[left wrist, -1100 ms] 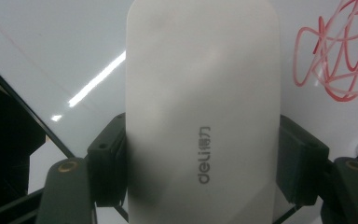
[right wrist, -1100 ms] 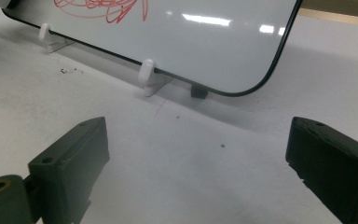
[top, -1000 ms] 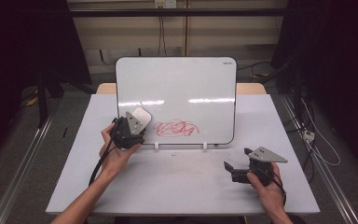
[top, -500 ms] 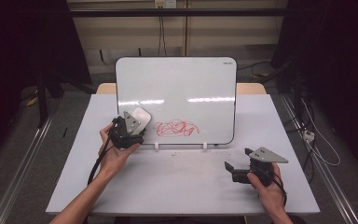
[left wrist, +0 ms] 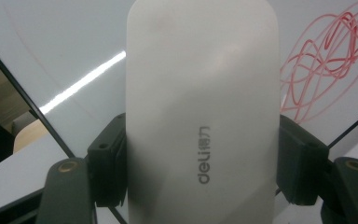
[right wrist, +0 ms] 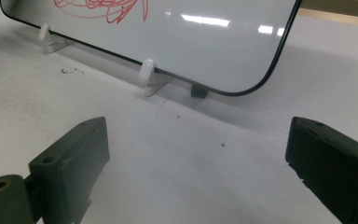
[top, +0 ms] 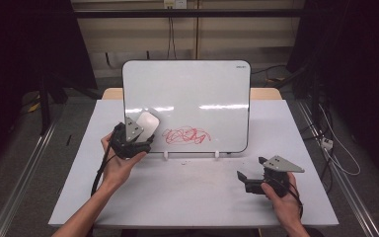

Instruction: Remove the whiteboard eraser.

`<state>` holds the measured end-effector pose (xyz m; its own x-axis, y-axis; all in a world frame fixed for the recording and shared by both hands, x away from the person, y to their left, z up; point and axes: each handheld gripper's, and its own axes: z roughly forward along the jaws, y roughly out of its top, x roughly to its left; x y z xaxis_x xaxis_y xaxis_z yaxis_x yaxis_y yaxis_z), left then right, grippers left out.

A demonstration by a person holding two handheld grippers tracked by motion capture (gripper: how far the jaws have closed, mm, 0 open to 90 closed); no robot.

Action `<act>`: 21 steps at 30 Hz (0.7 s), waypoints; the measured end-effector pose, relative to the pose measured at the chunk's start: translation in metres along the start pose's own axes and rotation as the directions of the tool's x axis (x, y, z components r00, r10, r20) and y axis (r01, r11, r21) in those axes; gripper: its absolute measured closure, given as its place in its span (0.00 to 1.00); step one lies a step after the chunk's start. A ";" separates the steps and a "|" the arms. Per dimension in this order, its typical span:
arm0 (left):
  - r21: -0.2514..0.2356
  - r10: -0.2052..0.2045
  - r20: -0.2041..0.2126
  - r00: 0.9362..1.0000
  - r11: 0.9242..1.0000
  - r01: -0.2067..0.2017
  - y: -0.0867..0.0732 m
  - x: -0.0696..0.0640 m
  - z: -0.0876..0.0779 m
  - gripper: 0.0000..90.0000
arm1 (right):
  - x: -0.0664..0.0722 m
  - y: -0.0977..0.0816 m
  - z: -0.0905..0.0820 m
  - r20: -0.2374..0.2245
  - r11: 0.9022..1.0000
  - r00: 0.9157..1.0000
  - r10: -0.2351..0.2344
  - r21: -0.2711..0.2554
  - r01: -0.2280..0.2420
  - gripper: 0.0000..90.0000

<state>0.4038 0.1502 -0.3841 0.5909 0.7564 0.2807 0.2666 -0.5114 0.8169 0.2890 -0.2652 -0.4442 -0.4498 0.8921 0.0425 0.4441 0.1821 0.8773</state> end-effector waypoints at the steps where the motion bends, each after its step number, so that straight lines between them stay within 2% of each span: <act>1: 0.000 0.000 0.000 1.000 1.000 0.000 0.000 0.000 0.000 0.35 | 0.000 0.000 0.000 0.000 1.000 1.000 0.000 0.000 0.000 0.07; 2: -0.007 -0.020 -0.001 1.000 1.000 0.020 -0.001 0.001 0.000 0.35 | 0.000 0.000 0.000 0.002 1.000 1.000 0.005 0.000 -0.005 0.07; 5: 0.003 -0.022 0.007 1.000 1.000 0.022 -0.002 0.004 -0.001 0.34 | 0.000 0.001 0.000 0.004 1.000 1.000 0.010 0.001 -0.010 0.07; 7: -0.002 -0.039 0.012 0.999 0.999 0.039 -0.003 0.006 -0.003 0.34 | 0.000 0.001 0.001 0.004 1.000 1.000 0.008 0.001 -0.008 0.07; 9: -0.006 -0.038 0.001 0.999 0.999 0.038 -0.003 0.005 -0.003 0.35 | -0.001 0.001 0.001 0.006 1.000 1.000 0.011 0.000 -0.011 0.07; 21: -0.040 -0.036 0.013 0.999 0.999 0.037 0.005 -0.006 -0.013 0.35 | 0.000 0.000 0.001 -0.006 1.000 1.000 0.004 0.001 -0.004 0.07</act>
<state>0.3921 0.1487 -0.3753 0.5910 0.7688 0.2443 0.2573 -0.4667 0.8462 0.2905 -0.2648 -0.4445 -0.4523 0.8905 0.0492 0.4467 0.1784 0.8767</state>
